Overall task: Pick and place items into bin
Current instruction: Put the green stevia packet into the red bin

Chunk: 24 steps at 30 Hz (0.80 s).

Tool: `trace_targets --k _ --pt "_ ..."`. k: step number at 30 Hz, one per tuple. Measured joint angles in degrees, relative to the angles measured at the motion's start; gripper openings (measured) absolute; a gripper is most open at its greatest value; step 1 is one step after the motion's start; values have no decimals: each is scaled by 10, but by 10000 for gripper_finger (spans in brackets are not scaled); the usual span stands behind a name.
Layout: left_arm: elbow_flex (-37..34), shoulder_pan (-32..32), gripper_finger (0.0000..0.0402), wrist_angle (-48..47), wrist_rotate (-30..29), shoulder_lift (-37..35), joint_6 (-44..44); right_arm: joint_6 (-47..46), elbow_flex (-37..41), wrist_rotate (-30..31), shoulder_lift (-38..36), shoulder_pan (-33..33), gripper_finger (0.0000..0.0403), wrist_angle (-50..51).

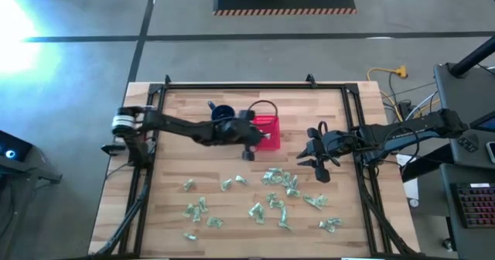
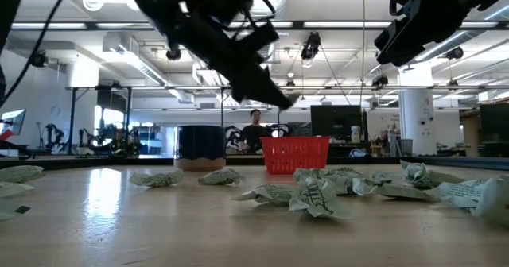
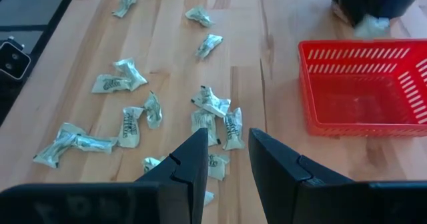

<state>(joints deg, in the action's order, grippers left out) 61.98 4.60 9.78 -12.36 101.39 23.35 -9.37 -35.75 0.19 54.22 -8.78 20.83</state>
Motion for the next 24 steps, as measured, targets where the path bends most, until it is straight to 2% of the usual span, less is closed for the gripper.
trace_targets --k 4,9,12,19,24 --pt "33 13 1 -9 0 30 1 -10 2 0 0 0 100 0" --pt "61 19 7 -83 -2 35 15 -10 2 0 0 0 100 4" --pt "65 19 37 -93 -1 32 15 -7 2 0 0 0 100 3" --pt "61 19 138 -97 -3 19 10 -18 23 0 5 0 100 -16" --pt "60 2 169 -149 0 -10 -5 -24 60 -2 49 -13 100 -69"
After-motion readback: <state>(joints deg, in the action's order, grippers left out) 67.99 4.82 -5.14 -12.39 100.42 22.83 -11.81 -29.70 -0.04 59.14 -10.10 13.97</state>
